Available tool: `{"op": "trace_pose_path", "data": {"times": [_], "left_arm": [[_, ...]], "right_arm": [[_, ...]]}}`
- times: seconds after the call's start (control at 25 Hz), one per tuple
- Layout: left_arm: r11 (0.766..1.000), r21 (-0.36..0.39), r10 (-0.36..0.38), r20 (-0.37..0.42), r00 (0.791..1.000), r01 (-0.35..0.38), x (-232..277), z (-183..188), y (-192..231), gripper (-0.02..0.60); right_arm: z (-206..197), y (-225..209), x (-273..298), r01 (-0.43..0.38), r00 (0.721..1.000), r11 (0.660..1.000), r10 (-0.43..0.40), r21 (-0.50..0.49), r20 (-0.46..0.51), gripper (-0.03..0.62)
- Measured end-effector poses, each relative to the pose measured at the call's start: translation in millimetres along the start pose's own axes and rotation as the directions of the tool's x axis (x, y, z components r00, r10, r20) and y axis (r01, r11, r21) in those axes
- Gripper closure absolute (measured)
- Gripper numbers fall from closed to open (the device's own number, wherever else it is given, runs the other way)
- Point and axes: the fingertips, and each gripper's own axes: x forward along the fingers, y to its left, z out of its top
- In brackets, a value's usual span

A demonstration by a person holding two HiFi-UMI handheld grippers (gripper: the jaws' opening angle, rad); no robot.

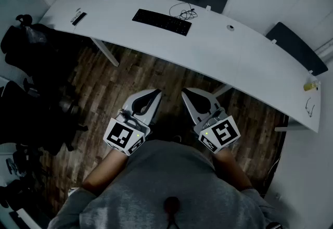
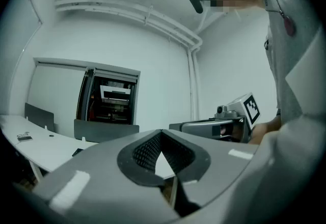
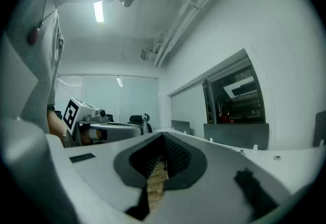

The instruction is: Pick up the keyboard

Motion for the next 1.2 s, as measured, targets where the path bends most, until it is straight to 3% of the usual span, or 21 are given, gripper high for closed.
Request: {"op": "trace_pose_path", "data": {"times": [0.88,1.2], "left_arm": [[0.994,-0.006,0.105,-0.074,0.992,-0.106,-33.0,-21.1,31.2,0.574],[0.998,-0.028,0.06,-0.086,0.994,-0.063,-33.8,-26.5,72.2,0.574]], "right_arm": [[-23.9,19.8,25.8,-0.07,0.996,0.995,0.073,0.067,-0.044,0.577],[-25.1,20.7,71.4,-0.058,0.995,0.996,0.063,0.067,-0.072,0.579]]}}
